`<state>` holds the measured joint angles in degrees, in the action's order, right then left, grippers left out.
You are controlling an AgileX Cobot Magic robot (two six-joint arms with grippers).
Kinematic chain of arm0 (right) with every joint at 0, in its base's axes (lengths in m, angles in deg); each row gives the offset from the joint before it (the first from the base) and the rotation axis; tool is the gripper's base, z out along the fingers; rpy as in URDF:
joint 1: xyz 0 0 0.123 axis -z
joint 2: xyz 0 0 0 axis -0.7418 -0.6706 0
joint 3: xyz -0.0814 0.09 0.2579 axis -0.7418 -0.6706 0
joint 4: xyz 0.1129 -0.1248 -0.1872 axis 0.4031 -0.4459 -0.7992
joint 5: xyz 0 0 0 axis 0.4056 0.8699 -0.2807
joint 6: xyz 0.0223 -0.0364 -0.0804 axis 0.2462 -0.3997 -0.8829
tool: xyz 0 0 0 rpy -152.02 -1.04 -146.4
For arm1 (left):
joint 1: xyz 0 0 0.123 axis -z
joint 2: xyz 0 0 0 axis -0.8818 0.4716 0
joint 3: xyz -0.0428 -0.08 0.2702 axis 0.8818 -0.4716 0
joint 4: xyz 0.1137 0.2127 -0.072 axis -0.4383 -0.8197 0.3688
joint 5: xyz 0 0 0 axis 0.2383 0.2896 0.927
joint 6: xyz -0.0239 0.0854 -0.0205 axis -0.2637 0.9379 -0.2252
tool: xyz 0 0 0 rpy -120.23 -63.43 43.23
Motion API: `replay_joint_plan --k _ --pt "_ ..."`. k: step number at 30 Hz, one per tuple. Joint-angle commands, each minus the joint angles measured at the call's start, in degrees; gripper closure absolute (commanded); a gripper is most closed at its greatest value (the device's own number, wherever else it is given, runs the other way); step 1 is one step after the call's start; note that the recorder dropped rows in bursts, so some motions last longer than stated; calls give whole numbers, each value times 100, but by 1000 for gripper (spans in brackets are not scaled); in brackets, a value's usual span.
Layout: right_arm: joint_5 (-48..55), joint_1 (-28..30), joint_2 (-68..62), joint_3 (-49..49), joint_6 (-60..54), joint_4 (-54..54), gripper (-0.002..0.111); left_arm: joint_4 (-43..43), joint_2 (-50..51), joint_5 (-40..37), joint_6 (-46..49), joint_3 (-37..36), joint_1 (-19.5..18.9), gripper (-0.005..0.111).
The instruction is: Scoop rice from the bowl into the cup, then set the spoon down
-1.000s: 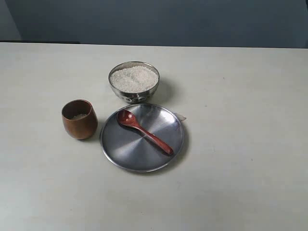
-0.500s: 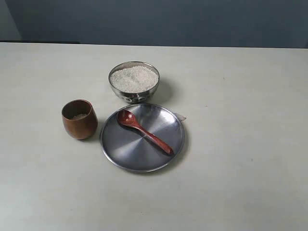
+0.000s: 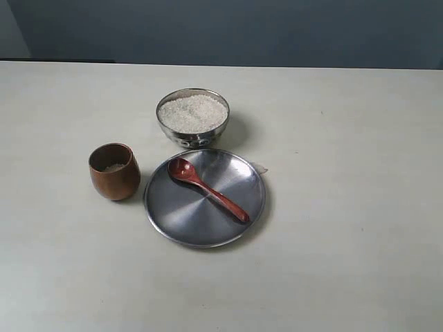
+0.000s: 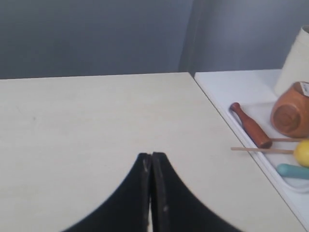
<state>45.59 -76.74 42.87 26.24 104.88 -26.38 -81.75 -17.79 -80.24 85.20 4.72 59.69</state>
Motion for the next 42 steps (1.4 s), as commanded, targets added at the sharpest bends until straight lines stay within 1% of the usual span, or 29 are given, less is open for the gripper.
replay_joint_plan --k 1,5,22,25,26,29,32,37,39,40,42 --pt "598 30 393 -25 -2 -81 108 -32 13 23 -10 -5 -13 106" --pt "858 30 471 -25 -2 -120 108 -32 13 23 -10 -5 -13 106" --pt "812 30 471 -25 -2 -120 108 -32 13 23 -10 -5 -13 106" --pt "251 30 471 -25 63 -50 108 -32 13 23 -10 -5 -13 106" --pt "-163 30 471 -25 63 6 108 -32 13 23 -10 -5 -13 106" --pt "-1163 30 471 -25 -70 359 108 -32 13 23 -10 -5 -13 106" --pt "-1689 30 471 -37 -405 1114 108 -32 13 23 -10 -5 -13 106" --pt "-2161 30 471 -170 -1765 2765 108 -32 13 23 -10 -5 -13 106" --pt "-2489 30 471 -274 -2333 3310 108 -32 13 23 -10 -5 -13 106" --pt "-2816 30 471 -406 -2807 3780 108 -32 13 23 -10 -5 -13 106" --pt "-3054 30 471 -614 -3091 4229 108 -32 13 23 -10 -5 -13 106"
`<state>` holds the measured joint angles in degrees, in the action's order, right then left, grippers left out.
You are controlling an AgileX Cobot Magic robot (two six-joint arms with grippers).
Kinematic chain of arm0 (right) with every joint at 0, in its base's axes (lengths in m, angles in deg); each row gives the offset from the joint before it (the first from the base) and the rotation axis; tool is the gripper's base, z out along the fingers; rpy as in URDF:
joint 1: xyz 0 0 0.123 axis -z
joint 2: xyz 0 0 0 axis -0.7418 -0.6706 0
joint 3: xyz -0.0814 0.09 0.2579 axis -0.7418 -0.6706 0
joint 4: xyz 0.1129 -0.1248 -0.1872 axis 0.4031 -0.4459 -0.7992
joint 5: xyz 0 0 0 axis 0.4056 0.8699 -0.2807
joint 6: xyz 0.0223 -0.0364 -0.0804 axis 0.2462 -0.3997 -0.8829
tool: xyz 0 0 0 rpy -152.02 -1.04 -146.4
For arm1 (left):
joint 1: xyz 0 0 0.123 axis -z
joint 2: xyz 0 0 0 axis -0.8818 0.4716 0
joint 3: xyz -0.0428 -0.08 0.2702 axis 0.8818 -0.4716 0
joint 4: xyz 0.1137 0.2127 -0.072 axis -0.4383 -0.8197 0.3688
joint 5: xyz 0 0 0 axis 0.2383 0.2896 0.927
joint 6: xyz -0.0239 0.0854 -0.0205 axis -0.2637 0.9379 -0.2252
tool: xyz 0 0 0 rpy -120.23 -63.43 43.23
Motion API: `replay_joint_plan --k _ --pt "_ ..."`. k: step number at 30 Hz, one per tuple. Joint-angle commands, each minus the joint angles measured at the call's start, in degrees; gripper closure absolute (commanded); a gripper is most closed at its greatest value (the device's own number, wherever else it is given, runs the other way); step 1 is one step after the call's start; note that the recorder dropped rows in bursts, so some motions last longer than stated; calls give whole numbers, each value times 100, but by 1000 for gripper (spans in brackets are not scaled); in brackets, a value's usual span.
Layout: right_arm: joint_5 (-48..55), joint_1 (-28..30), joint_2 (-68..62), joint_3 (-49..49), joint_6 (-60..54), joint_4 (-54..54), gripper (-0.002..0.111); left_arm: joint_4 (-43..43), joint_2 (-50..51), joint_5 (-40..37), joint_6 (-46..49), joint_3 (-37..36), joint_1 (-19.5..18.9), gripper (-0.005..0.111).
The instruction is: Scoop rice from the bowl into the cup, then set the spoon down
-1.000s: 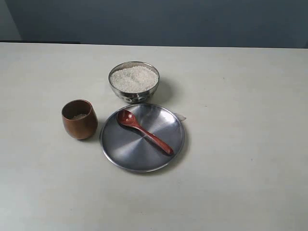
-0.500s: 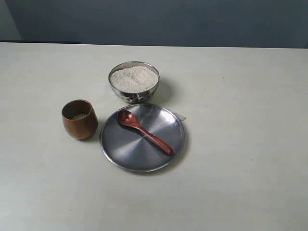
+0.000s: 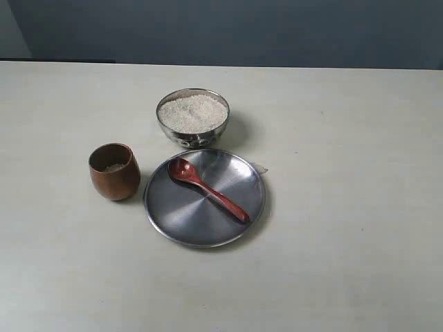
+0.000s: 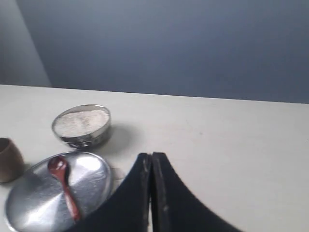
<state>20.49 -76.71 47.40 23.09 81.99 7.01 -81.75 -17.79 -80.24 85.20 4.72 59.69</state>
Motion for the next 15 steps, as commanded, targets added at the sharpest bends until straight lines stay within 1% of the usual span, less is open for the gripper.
replay_joint_plan --k 1,7,9,13,14,15 --pt "-533 27 18 -348 -802 958 108 -32 13 23 -10 -5 -13 106" --pt "-276 27 18 -409 -802 1132 108 -32 13 23 -10 -5 -13 106" --pt "-126 130 112 -409 -802 1148 108 -32 13 23 -10 -5 -13 106" --pt "17 863 900 -409 -932 1175 108 -32 13 23 -10 -5 -13 106" --pt "17 1141 961 -409 -1047 1175 108 -32 13 23 -10 -5 -13 106" --pt "6 1301 961 -409 -1068 1175 108 -32 13 23 -10 -5 -13 106"
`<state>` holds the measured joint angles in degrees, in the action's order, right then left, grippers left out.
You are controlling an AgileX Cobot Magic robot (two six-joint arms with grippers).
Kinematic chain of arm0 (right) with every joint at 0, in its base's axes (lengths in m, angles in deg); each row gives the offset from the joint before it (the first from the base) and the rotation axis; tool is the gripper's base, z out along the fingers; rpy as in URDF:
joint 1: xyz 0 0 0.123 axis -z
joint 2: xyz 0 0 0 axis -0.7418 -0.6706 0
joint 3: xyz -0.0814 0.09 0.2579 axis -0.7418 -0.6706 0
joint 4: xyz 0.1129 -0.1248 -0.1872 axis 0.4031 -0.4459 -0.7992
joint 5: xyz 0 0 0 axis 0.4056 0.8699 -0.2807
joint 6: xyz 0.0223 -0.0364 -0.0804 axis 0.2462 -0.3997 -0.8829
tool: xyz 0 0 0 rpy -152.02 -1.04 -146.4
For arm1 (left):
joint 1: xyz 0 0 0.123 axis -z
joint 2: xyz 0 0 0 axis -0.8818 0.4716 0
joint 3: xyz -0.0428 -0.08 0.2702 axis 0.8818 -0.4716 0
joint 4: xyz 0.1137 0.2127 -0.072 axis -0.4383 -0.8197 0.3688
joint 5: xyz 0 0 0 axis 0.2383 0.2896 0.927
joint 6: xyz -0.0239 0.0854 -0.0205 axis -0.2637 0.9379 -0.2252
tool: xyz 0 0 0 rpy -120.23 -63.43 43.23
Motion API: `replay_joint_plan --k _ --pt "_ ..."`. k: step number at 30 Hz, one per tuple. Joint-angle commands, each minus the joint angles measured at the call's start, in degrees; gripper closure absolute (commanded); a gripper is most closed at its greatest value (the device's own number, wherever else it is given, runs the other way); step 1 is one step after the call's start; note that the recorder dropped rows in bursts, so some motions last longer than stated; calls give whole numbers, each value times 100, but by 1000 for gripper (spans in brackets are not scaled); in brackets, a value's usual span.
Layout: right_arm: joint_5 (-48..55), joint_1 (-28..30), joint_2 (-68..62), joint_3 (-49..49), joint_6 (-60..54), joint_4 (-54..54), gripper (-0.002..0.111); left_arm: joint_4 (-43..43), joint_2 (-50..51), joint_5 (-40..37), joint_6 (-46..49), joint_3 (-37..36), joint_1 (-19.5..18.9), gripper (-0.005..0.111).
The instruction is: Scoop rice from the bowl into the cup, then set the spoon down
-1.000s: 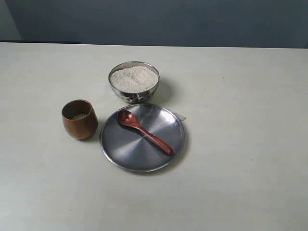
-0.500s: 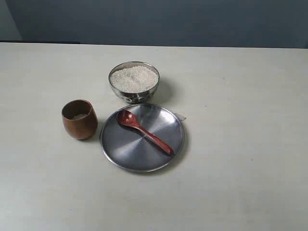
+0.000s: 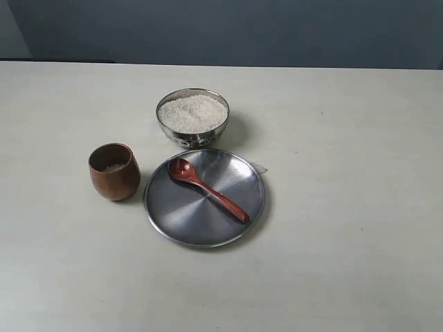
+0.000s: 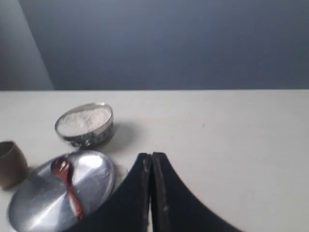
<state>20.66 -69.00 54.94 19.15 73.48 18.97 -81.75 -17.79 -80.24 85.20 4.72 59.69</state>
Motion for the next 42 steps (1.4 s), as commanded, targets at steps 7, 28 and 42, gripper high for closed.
replay_joint_plan --k 7,28,42 --pt "-219 1343 208 -206 -323 -503 108 -32 13 36 -10 -5 -13 106" --pt "-1216 3106 208 -1447 -279 -411 108 -32 13 36 -10 -5 -13 106" --pt "-1541 3106 208 -1534 -212 -257 108 -32 13 36 -10 -5 -13 106"
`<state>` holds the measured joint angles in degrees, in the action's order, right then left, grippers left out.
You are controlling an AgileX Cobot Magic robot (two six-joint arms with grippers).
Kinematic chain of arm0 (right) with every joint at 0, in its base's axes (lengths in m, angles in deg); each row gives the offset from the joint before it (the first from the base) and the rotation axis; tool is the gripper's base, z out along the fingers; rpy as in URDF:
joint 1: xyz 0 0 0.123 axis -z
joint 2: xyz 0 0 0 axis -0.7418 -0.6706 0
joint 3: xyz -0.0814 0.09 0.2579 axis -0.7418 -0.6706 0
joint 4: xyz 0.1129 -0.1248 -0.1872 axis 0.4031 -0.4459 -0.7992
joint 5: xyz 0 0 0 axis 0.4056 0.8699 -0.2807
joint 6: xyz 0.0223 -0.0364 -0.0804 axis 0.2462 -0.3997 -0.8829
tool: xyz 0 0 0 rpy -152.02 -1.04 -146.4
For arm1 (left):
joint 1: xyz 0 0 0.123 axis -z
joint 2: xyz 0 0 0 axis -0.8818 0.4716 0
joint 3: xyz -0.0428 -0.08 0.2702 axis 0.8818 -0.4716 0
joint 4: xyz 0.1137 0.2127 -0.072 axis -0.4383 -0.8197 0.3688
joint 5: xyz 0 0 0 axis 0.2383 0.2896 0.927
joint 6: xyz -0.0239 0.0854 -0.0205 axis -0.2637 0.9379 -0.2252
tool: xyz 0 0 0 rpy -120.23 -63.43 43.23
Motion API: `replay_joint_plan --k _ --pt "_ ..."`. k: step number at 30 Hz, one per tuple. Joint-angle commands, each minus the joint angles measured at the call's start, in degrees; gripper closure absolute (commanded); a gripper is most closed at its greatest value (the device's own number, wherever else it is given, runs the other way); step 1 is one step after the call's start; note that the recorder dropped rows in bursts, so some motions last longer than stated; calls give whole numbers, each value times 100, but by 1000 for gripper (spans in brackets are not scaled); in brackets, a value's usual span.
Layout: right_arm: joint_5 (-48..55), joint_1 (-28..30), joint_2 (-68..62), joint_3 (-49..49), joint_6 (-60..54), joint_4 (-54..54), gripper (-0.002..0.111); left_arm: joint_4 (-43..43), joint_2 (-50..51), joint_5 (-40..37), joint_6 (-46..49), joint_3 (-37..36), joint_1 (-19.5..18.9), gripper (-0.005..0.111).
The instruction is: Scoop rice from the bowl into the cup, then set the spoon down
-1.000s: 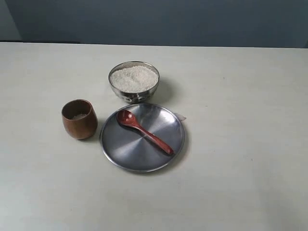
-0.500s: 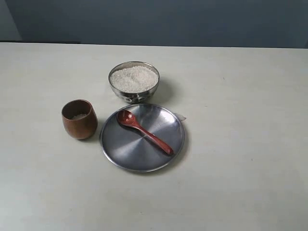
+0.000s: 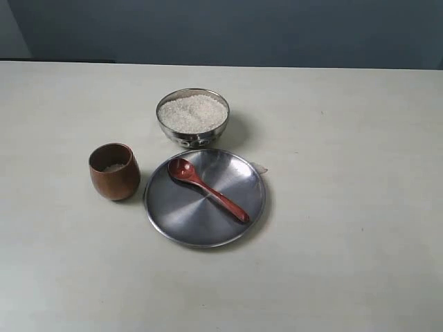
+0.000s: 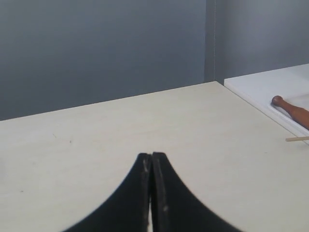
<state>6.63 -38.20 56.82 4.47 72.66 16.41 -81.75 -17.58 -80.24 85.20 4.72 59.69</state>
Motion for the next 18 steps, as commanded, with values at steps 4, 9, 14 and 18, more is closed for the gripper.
replay_joint_plan --k 4,9,14,18 --pt "-576 26 19 -344 -672 723 108 -32 -9 36 -10 -5 -13 106" --pt "-897 26 19 -344 -1782 1482 108 -32 -9 36 -10 -5 -13 106" --pt "-969 26 19 -344 -2614 2015 108 -32 -9 36 -10 -5 -13 106" --pt "-599 26 19 -344 -2614 1917 108 -32 -9 36 -10 -5 -13 106"
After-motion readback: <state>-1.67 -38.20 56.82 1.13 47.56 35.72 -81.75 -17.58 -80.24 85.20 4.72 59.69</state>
